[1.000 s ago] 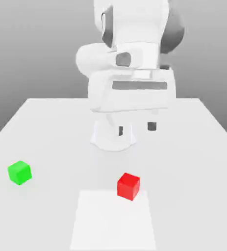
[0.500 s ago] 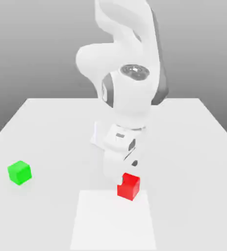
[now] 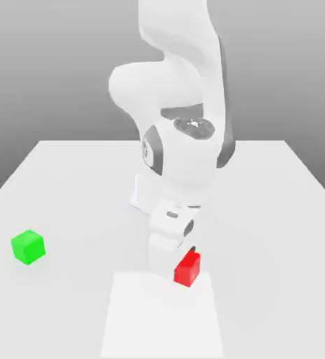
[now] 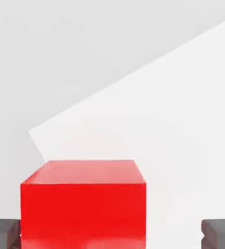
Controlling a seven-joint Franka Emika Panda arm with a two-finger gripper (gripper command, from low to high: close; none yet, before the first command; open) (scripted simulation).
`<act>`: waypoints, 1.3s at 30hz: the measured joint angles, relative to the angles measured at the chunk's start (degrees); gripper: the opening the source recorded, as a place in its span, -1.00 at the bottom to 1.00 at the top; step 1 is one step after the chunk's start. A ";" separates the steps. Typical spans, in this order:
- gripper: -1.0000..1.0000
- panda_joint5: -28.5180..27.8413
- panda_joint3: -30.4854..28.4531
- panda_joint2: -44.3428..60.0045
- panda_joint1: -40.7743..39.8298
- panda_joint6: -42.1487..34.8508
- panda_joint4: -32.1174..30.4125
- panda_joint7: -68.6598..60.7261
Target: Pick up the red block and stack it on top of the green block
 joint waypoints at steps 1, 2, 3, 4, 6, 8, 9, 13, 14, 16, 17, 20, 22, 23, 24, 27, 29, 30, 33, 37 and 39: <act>0.00 0.76 1.07 0.60 -0.94 0.82 -0.10 -0.63; 0.00 1.52 2.34 1.19 -2.11 1.64 -0.22 -1.29; 0.00 2.53 3.65 1.76 -3.25 2.47 -0.37 -2.13; 0.00 3.07 5.36 2.35 -4.95 3.29 -0.51 -2.69; -1.00 3.45 6.15 2.67 -5.70 3.75 -0.60 -3.03; -1.00 3.40 6.15 2.67 -5.71 3.71 -0.60 -2.98; -1.00 3.37 6.16 2.67 -5.72 3.67 -0.60 -2.94; -1.00 2.39 5.04 2.24 -4.76 3.03 -0.46 -2.12; -1.00 1.53 3.90 1.76 -3.75 2.33 -0.32 -1.39; -1.00 -0.47 1.95 0.66 -2.16 0.76 -0.06 0.26; -1.00 -1.36 1.23 0.07 -1.59 -0.05 0.05 0.98; -1.00 -3.40 0.54 -1.79 -1.30 -2.48 0.27 2.57; -1.00 -3.76 0.52 -3.09 -1.32 -3.98 0.27 2.87; -1.00 -3.68 0.58 -3.76 -1.35 -4.70 0.24 2.80; -1.00 -3.44 0.68 -4.45 -1.37 -5.39 0.17 2.61; -1.00 -2.14 0.83 -6.55 -1.15 -7.28 -0.16 1.58; -1.00 -0.59 1.00 -8.00 -0.96 -8.38 -0.50 0.37; -1.00 0.24 0.87 -8.74 -0.63 -8.88 -0.70 -0.28; -1.00 2.96 0.46 -11.00 0.30 -10.24 -1.40 -2.44; -1.00 7.20 -0.65 -14.14 2.21 -11.62 -2.58 -5.77; -1.00 9.31 -1.48 -15.66 3.07 -12.18 -3.14 -7.36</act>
